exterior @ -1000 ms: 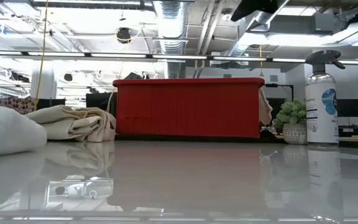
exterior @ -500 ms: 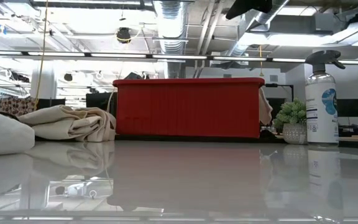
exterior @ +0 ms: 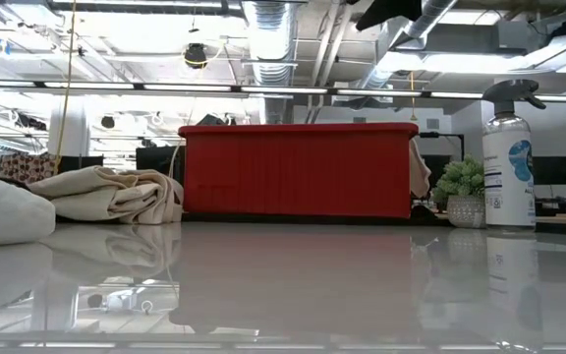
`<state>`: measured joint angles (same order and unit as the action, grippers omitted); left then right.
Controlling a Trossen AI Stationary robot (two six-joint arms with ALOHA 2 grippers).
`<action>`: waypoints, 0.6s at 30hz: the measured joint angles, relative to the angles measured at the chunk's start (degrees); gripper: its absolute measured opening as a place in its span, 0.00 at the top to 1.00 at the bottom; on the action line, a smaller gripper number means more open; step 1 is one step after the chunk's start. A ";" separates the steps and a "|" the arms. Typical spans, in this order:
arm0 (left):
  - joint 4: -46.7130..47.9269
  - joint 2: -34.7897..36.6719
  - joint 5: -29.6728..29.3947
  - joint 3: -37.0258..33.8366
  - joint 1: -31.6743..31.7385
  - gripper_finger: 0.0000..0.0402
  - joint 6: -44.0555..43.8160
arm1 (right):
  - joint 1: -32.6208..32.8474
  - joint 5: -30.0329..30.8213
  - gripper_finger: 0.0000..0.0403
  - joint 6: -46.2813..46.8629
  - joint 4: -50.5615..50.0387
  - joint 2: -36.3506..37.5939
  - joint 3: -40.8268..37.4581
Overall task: Fold Laundry from Bin
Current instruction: Put the blue pants in the center of the table
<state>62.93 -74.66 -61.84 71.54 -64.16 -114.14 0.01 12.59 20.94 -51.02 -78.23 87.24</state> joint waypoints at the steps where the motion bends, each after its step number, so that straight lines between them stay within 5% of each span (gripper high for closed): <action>1: 1.02 1.42 -4.08 0.63 2.03 1.00 2.27 | -1.21 0.05 0.30 -1.36 0.21 0.43 0.00; 4: -0.25 5.58 -12.72 2.47 8.97 0.98 16.98 | -4.98 0.19 0.30 -4.68 1.07 1.51 0.00; 8: -7.44 10.07 -14.77 6.76 20.29 0.90 46.67 | -9.88 -0.20 0.30 -7.60 3.20 3.23 0.00; 14: -31.21 13.29 0.48 10.47 38.90 0.74 95.92 | -15.60 -0.69 0.30 -11.91 9.45 4.95 0.00; 18: -47.10 13.53 11.49 11.65 52.49 0.66 115.15 | -19.78 -0.71 0.30 -13.38 12.66 5.20 0.02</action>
<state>15.83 -61.14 -50.35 83.19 -11.67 1.00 -19.77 11.88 7.55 -38.36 -73.03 87.26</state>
